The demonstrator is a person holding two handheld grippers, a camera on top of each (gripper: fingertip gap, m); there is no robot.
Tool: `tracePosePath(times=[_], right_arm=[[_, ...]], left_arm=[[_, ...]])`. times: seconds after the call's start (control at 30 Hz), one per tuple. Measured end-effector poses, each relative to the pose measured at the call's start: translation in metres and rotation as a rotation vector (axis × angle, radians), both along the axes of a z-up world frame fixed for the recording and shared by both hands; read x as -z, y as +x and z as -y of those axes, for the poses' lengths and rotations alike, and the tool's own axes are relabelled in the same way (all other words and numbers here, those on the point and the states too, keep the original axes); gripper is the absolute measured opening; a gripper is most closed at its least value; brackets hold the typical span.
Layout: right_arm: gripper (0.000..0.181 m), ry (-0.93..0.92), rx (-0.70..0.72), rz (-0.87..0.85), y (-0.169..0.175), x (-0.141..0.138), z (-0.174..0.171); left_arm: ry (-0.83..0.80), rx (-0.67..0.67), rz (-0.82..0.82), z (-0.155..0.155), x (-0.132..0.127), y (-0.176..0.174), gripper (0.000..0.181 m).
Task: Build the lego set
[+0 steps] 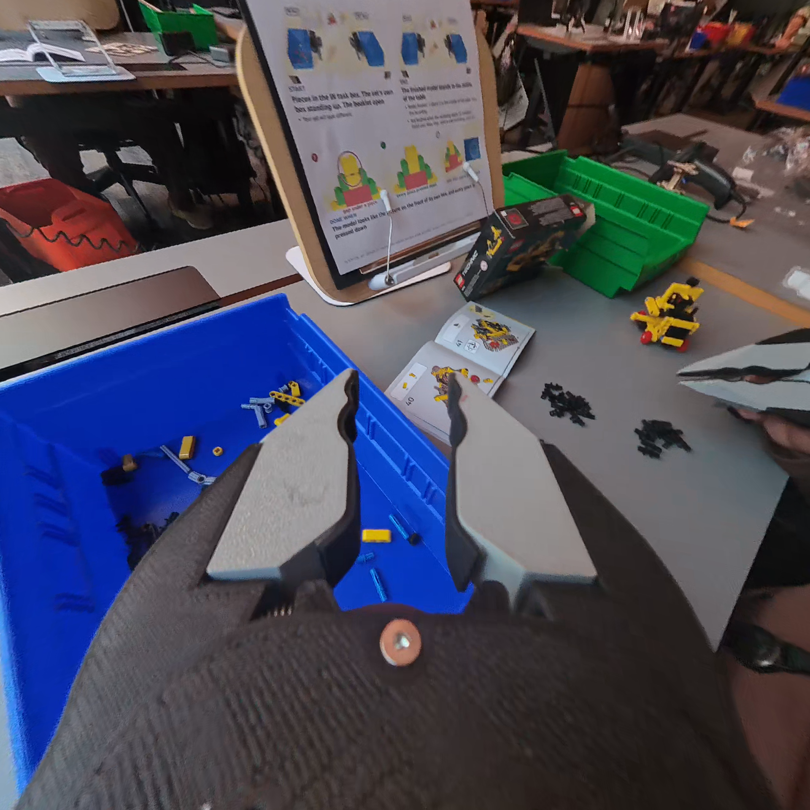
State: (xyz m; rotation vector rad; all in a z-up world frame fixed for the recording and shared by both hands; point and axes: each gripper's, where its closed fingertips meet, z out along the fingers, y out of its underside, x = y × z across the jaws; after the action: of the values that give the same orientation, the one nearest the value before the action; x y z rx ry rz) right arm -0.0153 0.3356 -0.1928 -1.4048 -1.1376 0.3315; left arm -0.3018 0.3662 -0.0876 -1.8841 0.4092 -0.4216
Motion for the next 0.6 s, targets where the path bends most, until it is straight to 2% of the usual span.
tracePosePath(times=[0.23,0.4,0.47,0.6], right_arm=[[0.003,-0.006,0.013,-0.002,0.001,0.0,-0.003],[0.002,0.0,0.0,0.001,-0.001,0.0,-0.001],[0.002,-0.004,-0.003,0.004,-0.002,0.001,-0.001],[0.003,-0.01,-0.004,0.014,-0.003,0.003,-0.001]], left_arm=[[0.02,-0.097,0.015,-0.001,-0.006,-0.035,0.038],[-0.001,-0.257,-0.094,0.001,-0.002,-0.081,0.038],[-0.045,-0.296,-0.157,-0.004,0.006,-0.096,0.04],[-0.218,-0.224,-0.252,-0.034,0.039,-0.097,0.039]])
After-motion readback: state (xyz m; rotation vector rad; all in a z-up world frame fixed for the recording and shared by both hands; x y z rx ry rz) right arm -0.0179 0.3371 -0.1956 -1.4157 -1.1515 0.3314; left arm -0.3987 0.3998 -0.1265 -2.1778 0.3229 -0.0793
